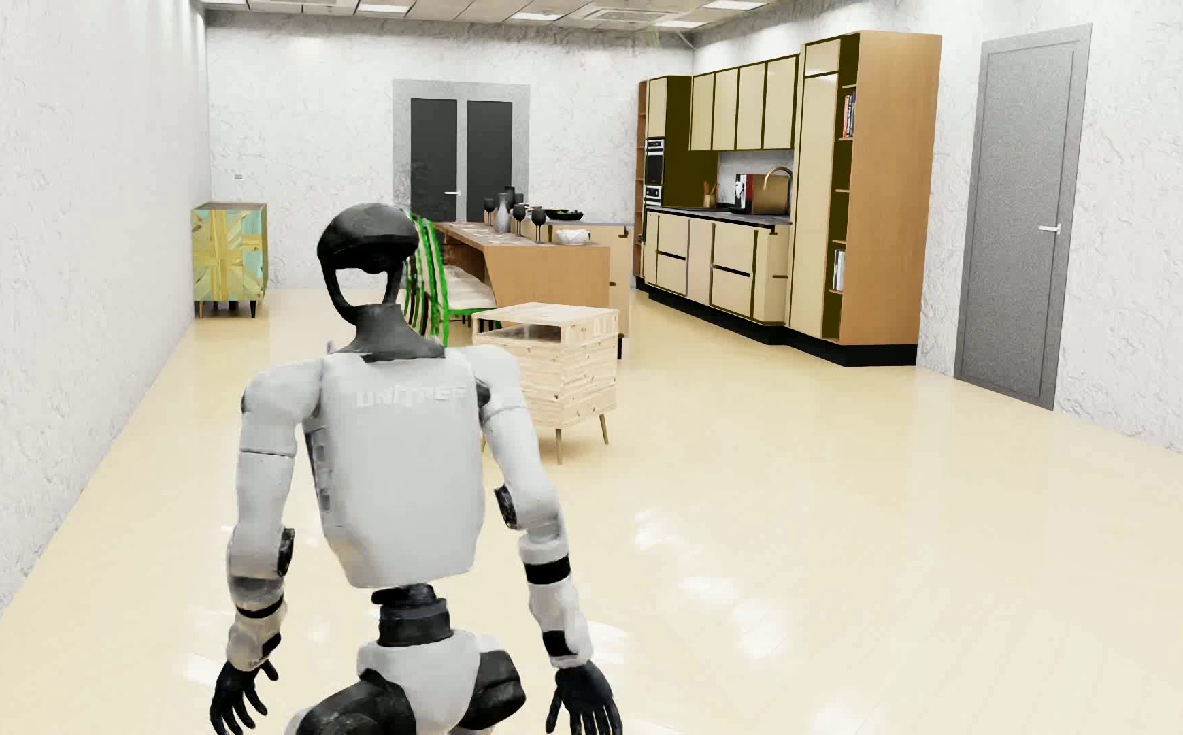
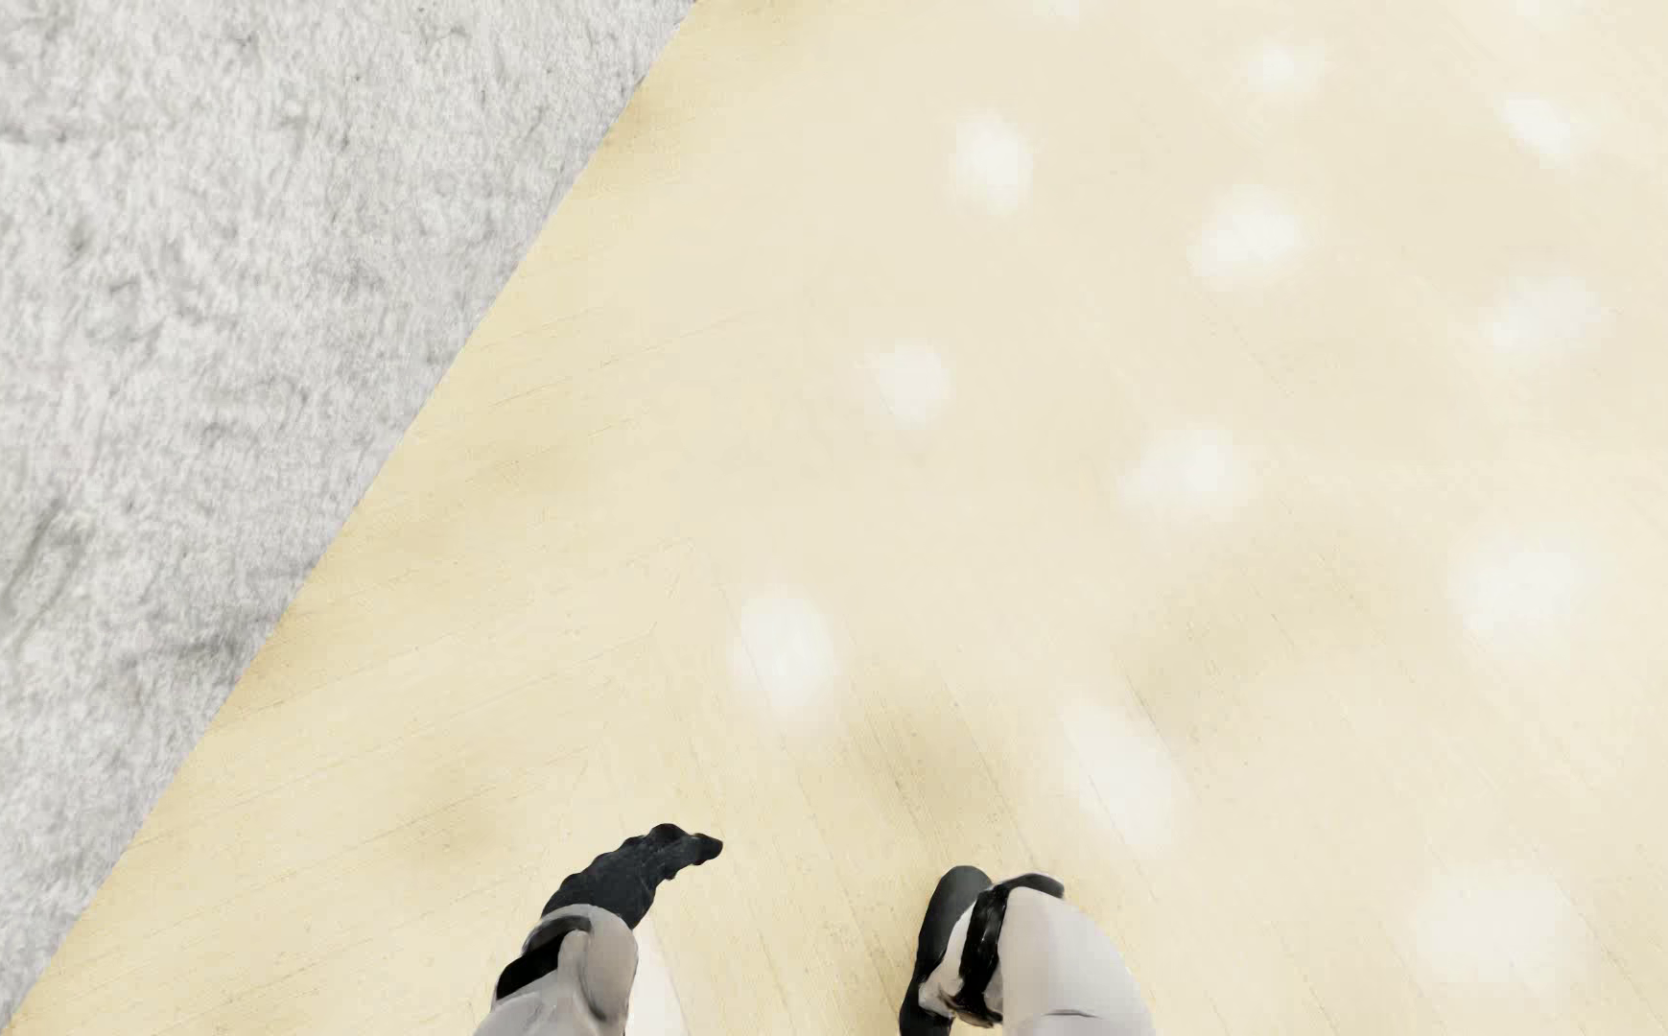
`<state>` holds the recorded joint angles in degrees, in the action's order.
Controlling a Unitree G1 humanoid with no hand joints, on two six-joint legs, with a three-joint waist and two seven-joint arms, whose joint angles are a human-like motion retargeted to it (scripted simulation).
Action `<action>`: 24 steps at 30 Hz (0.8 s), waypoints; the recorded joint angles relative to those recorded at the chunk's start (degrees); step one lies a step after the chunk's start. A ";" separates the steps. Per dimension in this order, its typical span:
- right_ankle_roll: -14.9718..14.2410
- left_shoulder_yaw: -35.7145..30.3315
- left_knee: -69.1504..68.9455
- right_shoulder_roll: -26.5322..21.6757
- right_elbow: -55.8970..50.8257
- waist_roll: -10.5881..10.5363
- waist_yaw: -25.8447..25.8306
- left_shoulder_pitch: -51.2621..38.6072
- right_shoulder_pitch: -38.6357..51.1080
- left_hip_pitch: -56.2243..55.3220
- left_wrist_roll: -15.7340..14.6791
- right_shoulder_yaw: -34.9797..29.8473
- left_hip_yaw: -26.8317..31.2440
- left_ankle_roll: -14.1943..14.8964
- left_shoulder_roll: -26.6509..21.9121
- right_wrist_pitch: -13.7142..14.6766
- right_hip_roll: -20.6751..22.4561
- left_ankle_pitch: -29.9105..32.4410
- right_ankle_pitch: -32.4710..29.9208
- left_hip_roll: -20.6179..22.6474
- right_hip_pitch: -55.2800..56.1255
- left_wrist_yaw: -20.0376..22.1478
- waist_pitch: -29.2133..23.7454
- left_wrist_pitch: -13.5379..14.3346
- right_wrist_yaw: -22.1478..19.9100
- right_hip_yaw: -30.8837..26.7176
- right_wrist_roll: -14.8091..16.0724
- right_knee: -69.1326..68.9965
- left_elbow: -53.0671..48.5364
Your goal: Approach the endtable
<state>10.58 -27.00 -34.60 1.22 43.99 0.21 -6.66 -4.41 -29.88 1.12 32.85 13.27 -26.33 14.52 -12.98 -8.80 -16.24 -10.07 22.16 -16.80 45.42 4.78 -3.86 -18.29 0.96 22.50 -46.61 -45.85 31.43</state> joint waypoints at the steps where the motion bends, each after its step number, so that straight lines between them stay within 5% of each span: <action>1: 0.48 1.68 -9.11 0.09 1.34 -0.19 0.33 1.75 0.55 -3.55 -2.26 -0.70 5.14 -1.07 -0.48 -1.23 2.26 10.11 1.83 -2.81 -2.23 1.46 -0.21 -1.70 1.15 -0.19 -0.71 -0.39 3.42; 2: 0.24 2.93 -18.97 -0.73 2.42 -0.52 0.92 3.39 1.92 -8.11 -4.44 -2.12 6.32 -8.32 -0.73 -2.01 4.75 15.30 3.67 -6.57 -5.08 2.30 -0.40 -3.36 3.53 -0.49 -2.09 0.38 7.66; 3: -0.48 3.46 -28.34 -2.09 2.87 -0.80 2.10 4.93 4.09 -14.80 -5.99 -3.83 10.61 -14.47 -1.00 -1.85 7.82 10.85 5.07 -5.80 -8.58 1.93 -0.64 -5.00 5.45 -1.22 -3.79 2.62 12.03; 4: -1.59 3.45 -35.55 -3.53 2.74 -0.90 3.33 6.83 7.06 -22.44 -6.81 -5.23 14.99 -15.61 -1.30 -1.14 10.97 7.32 5.48 -2.47 -12.84 0.68 -0.78 -6.28 5.27 -2.46 -5.18 6.68 15.56; 7: -4.09 1.52 -33.74 -6.47 0.01 -0.22 5.88 15.50 17.33 -41.69 -7.07 -8.97 18.04 -9.01 -2.32 2.27 17.45 3.55 3.54 6.53 -28.24 -5.28 0.25 -5.08 -0.81 -8.23 -5.86 23.86 18.28; 9: -5.06 4.40 -18.84 -7.60 -5.24 0.39 7.71 23.21 23.54 -49.77 -7.93 -13.49 15.96 -8.79 -3.36 7.18 19.37 2.19 6.48 7.36 -35.45 -10.01 1.18 -2.99 -0.22 -12.93 -3.95 27.15 14.54; 11: -5.89 12.49 3.80 -8.26 -13.05 0.40 9.55 30.97 28.28 -53.53 -7.02 -17.89 17.38 -9.03 -1.85 12.04 20.25 3.86 10.93 8.24 -42.11 -7.78 1.59 -2.23 -1.60 -17.33 0.25 27.29 8.77; 12: -6.64 16.09 12.33 -8.05 -16.84 0.38 10.39 33.49 28.77 -53.54 -5.71 -18.67 19.43 -5.22 -0.30 13.65 19.90 2.38 12.04 8.97 -45.58 -4.36 1.73 -2.29 -4.62 -18.55 3.67 27.14 7.00; 14: -8.24 18.48 7.48 -8.09 -22.56 0.74 11.80 33.86 25.02 -52.49 -2.58 -19.95 20.72 -13.33 2.39 15.37 17.02 4.83 3.99 10.70 -50.33 -1.17 1.71 -3.88 -10.43 -18.78 12.07 20.63 7.34; 15: -9.05 18.23 2.74 -9.39 -24.20 1.20 12.13 32.13 21.82 -50.87 -1.36 -21.09 20.08 -13.20 3.67 14.91 14.48 7.26 -7.69 11.28 -48.50 -2.26 1.45 -4.98 -10.12 -18.89 15.12 11.08 8.77; 16: -13.00 18.34 -1.05 -10.58 -24.71 1.74 12.01 29.56 18.64 -48.00 -0.66 -22.05 18.94 -15.51 4.61 13.25 11.46 5.76 -22.86 11.54 -43.14 -3.84 1.05 -5.93 -7.50 -18.41 16.38 -3.23 10.20; 17: -13.45 18.49 -2.57 -11.43 -23.83 2.40 11.22 26.28 16.36 -44.34 -0.17 -22.27 17.87 -16.50 5.34 10.58 8.02 1.94 -27.58 12.37 -35.72 -4.95 0.60 -6.58 -4.30 -17.72 15.15 -16.96 11.21; 18: -9.21 18.34 -1.56 -11.76 -21.45 3.03 9.90 22.32 15.01 -39.51 1.07 -21.62 16.95 -15.87 5.87 7.78 6.94 -1.91 -22.12 13.58 -27.47 -4.94 0.25 -6.43 -2.86 -17.82 11.73 -26.52 12.07; 20: -12.04 13.77 5.55 -8.89 -12.58 3.28 7.17 13.53 14.32 -27.57 4.59 -17.04 16.51 -13.98 3.54 1.14 7.78 -6.83 -12.96 15.72 -12.91 -3.42 0.53 -4.42 -7.16 -15.23 6.31 -27.72 12.00; 22: -14.94 7.22 9.53 -5.82 -4.02 2.36 4.83 4.94 13.20 -16.78 7.70 -7.29 16.06 -13.90 -0.37 -4.21 11.39 -12.40 -9.56 17.31 -1.82 -4.31 1.49 -0.80 -10.37 -16.02 10.15 -13.61 9.48; 24: -16.96 3.57 10.81 -6.35 -1.84 1.42 2.55 -3.59 9.90 -6.69 8.40 -1.63 16.76 -13.44 -4.30 -4.90 14.44 -18.32 -13.48 17.71 2.51 -5.39 1.61 2.58 -7.07 -21.58 13.00 12.53 3.17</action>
<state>-6.38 -23.43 -23.79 -5.13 42.15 1.64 -4.11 -8.01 -19.98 -5.57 41.25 11.64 -9.57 1.08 -17.28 -13.69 -1.80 -28.39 8.68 0.91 47.93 -0.60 -2.25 -15.71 -6.10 0.92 -33.61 -33.33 34.60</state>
